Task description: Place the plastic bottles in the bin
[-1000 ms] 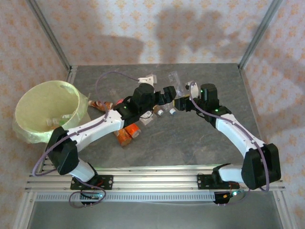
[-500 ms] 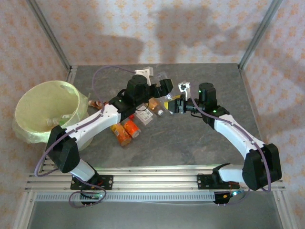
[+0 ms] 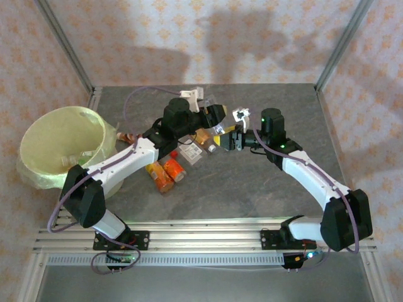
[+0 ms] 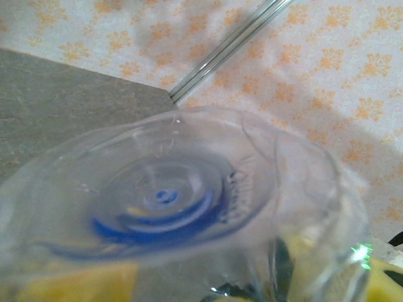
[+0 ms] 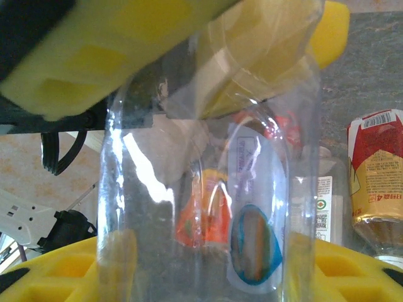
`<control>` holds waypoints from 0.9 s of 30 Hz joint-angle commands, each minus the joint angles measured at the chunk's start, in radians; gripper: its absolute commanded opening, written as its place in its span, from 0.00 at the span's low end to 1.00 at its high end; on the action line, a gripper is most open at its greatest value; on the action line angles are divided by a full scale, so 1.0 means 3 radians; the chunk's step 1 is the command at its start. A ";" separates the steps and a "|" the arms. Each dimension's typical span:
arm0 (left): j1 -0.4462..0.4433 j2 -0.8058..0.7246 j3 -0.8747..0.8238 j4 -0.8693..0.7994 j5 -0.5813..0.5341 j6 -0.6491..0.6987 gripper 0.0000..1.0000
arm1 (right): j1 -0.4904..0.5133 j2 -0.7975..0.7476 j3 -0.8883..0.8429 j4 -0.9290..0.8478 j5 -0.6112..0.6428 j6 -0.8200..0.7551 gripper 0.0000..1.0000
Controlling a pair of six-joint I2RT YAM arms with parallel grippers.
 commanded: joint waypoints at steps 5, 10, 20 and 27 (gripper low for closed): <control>0.0011 -0.0070 -0.0043 0.0180 0.0063 0.0004 0.47 | 0.0015 -0.0046 0.0123 0.0084 0.0090 -0.0001 0.57; 0.0011 -0.0028 -0.0025 0.0202 0.0041 -0.0033 0.47 | 0.0013 -0.0043 0.0128 0.0068 0.0129 -0.0008 0.61; 0.0010 -0.0092 -0.0050 0.0082 -0.0164 -0.0002 0.47 | 0.0014 -0.0068 0.0141 0.0042 0.0214 -0.0040 0.71; 0.0012 -0.0233 -0.0018 -0.0226 -0.0456 0.0191 0.47 | 0.0012 -0.0130 0.0197 -0.0052 0.0349 -0.0119 0.81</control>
